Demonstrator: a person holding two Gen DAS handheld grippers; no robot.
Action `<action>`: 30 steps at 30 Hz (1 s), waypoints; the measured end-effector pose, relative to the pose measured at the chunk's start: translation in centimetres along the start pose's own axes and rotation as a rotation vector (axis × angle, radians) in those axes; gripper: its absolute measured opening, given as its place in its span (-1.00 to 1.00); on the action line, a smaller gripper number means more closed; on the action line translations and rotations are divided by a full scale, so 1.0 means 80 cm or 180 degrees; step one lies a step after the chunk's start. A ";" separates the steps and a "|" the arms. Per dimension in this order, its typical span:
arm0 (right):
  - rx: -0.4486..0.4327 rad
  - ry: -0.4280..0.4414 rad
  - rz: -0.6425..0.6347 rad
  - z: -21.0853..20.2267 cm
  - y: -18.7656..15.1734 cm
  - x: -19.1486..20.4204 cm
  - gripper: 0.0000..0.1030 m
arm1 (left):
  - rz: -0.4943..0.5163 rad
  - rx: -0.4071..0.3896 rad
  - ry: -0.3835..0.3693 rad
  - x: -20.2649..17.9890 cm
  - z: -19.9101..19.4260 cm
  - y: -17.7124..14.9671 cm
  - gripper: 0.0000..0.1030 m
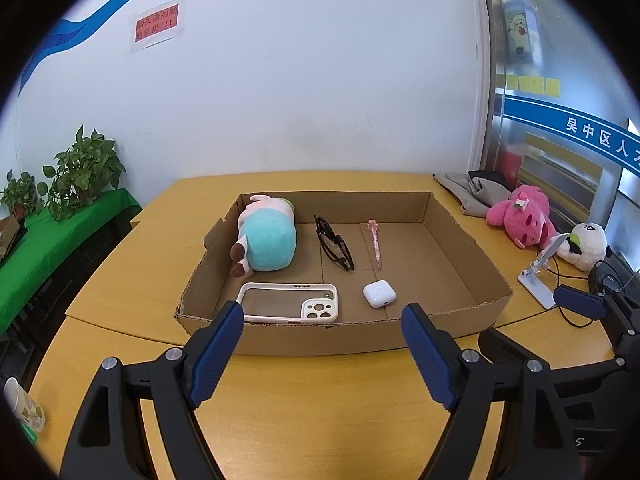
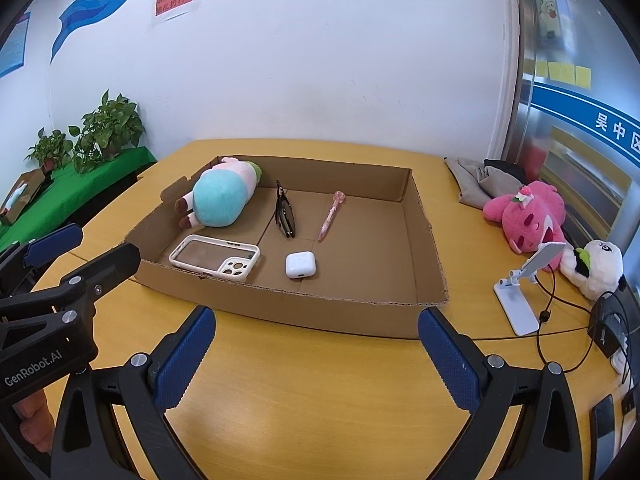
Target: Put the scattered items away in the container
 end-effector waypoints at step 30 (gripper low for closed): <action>0.0075 -0.0079 -0.0013 0.013 -0.009 -0.004 1.00 | -0.0034 0.0126 0.0041 0.008 0.012 -0.012 0.57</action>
Point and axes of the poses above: each gripper's, at about its wrist camera, not at the fingertips, and z roughly the way its jaws point, x to its left, y to its top, the point moved 9 cm from there along z, roughly the way its jaws point, and after that the axes turned 8 degrees about -y, right-handed, at the moved point
